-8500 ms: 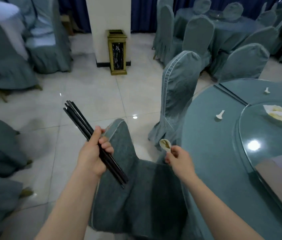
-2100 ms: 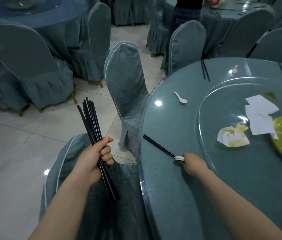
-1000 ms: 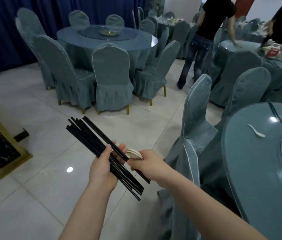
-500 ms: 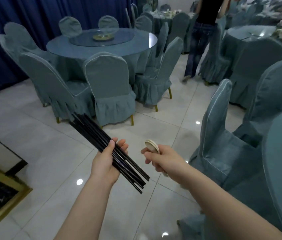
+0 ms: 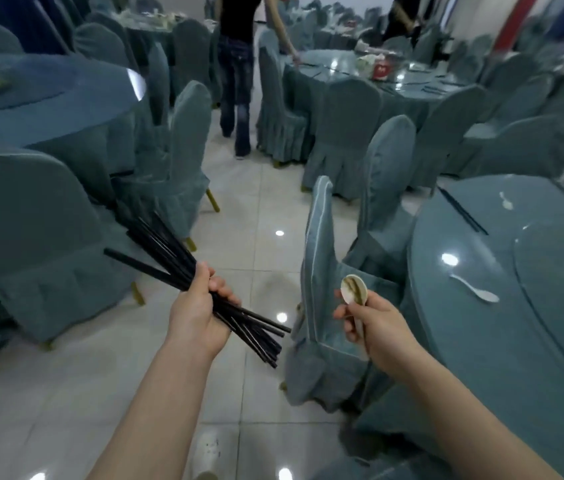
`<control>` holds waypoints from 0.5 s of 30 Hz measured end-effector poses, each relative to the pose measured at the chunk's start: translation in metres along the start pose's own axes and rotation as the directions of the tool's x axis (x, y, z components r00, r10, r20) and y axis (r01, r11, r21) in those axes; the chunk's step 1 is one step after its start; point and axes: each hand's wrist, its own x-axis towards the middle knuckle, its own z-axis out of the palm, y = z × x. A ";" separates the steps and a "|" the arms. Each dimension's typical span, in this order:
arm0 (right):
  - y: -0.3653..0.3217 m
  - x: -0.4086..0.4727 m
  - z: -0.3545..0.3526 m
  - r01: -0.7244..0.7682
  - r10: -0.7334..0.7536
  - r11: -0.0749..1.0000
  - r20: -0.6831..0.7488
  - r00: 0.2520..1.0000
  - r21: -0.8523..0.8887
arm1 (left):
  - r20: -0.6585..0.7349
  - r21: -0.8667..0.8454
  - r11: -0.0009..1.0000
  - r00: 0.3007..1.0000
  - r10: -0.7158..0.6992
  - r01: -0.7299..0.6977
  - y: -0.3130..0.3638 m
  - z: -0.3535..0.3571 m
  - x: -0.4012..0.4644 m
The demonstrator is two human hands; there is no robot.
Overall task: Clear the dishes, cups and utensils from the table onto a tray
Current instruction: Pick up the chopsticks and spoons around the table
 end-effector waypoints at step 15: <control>-0.007 0.068 -0.103 -0.038 0.132 0.988 -0.701 0.701 0.147 | 0.336 0.302 0.908 0.859 -0.387 0.291 -0.043 0.180 0.165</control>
